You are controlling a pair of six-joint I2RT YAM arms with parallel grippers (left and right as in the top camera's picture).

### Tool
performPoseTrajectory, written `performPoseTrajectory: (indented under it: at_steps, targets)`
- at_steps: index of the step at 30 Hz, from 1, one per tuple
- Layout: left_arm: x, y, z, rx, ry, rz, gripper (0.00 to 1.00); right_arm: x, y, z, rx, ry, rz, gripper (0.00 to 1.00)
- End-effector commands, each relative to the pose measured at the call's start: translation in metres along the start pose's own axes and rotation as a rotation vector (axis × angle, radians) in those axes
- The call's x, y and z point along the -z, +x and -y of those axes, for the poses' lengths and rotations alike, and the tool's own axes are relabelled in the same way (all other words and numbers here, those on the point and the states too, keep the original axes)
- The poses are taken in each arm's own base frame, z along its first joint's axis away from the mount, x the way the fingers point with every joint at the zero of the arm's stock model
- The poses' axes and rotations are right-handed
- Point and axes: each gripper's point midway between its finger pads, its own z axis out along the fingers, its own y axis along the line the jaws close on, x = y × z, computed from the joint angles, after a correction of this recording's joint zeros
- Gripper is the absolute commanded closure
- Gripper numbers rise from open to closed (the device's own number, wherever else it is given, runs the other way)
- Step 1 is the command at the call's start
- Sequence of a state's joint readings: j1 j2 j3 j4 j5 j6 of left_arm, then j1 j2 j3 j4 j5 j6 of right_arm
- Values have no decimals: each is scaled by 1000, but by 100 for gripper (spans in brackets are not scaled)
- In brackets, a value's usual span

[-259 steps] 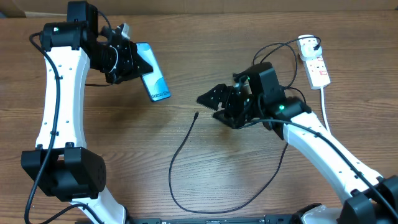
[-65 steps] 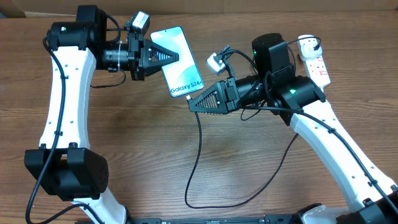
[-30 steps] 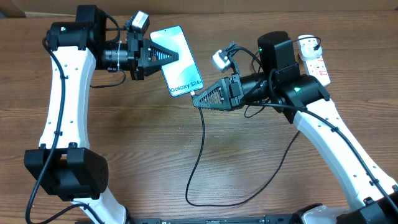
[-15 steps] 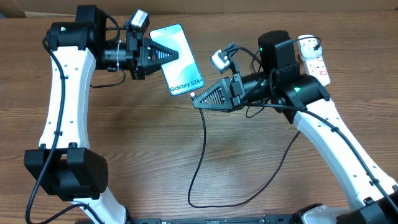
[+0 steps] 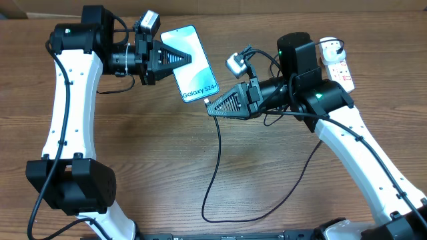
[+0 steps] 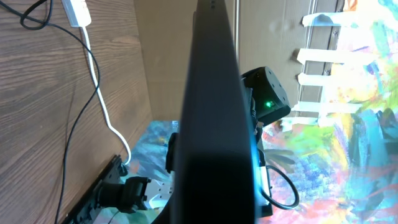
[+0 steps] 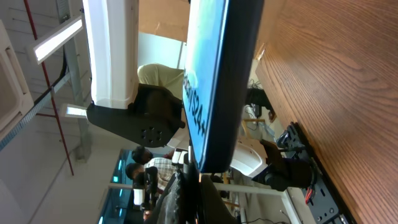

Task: Plug charger to phone and switch on socket

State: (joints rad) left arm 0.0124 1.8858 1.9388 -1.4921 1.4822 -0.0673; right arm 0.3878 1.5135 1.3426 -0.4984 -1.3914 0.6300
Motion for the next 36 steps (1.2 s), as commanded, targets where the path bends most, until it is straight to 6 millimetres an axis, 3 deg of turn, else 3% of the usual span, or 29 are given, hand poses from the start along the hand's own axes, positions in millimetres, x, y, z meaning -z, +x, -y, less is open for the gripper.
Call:
performPoseTrajectory:
  at_steps: [1, 36]
  targets:
    - [-1, 4, 22, -57, 86, -10, 96, 1, 1, -6, 14, -8, -2, 96]
    - [-1, 4, 24, -67, 97, -11, 96, -9, -4, -11, 29, 1, 5, 96]
